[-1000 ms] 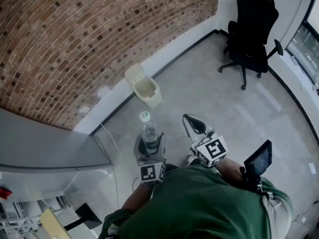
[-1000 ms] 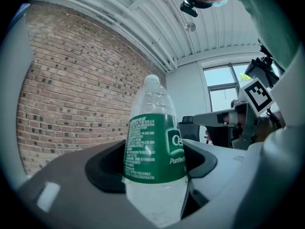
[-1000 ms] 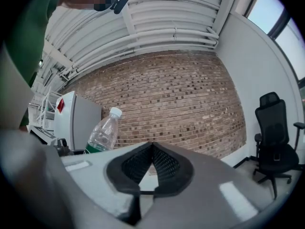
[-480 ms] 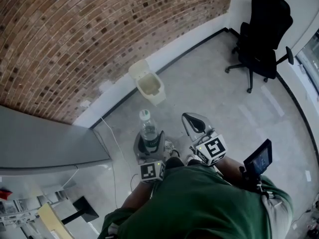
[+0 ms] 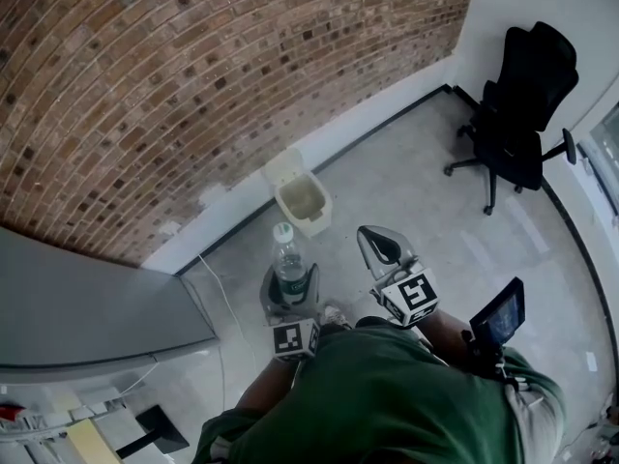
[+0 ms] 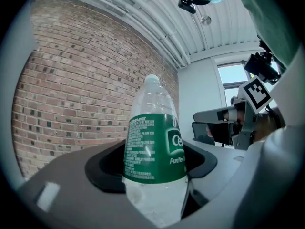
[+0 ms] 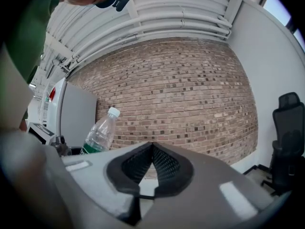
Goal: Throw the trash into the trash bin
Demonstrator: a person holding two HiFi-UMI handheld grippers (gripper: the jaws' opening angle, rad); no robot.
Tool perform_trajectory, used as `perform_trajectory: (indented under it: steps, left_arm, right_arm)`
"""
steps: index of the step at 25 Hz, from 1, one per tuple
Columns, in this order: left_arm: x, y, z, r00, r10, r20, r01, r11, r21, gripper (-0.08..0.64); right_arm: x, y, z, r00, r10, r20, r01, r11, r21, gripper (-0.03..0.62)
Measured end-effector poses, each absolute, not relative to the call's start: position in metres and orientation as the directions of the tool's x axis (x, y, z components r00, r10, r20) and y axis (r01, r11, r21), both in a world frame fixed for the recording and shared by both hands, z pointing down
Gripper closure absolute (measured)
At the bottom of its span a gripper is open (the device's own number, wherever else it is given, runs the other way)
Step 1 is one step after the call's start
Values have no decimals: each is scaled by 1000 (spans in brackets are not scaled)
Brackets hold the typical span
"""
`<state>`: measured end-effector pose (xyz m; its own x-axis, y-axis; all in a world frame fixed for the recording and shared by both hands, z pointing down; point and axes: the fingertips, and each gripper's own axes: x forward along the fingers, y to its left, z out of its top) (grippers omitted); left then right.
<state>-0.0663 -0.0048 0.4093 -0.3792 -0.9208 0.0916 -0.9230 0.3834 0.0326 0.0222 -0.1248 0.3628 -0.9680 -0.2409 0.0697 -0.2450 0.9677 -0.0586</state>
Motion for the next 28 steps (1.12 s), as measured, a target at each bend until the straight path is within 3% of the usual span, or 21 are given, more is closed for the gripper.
perform_trajectory:
  steps: [14,28]
  left_arm:
    - [-151,-42,421,-398,-910,121,-911,407,67,227]
    - [-217,-156,439,-499,-845,192,-859,511,18,227]
  right_arm:
    - [-65,-177,371,-965,-247,84,-253,965,-69,589]
    - [-153,-298,398,-990,-82,118,-97,987,-126,589]
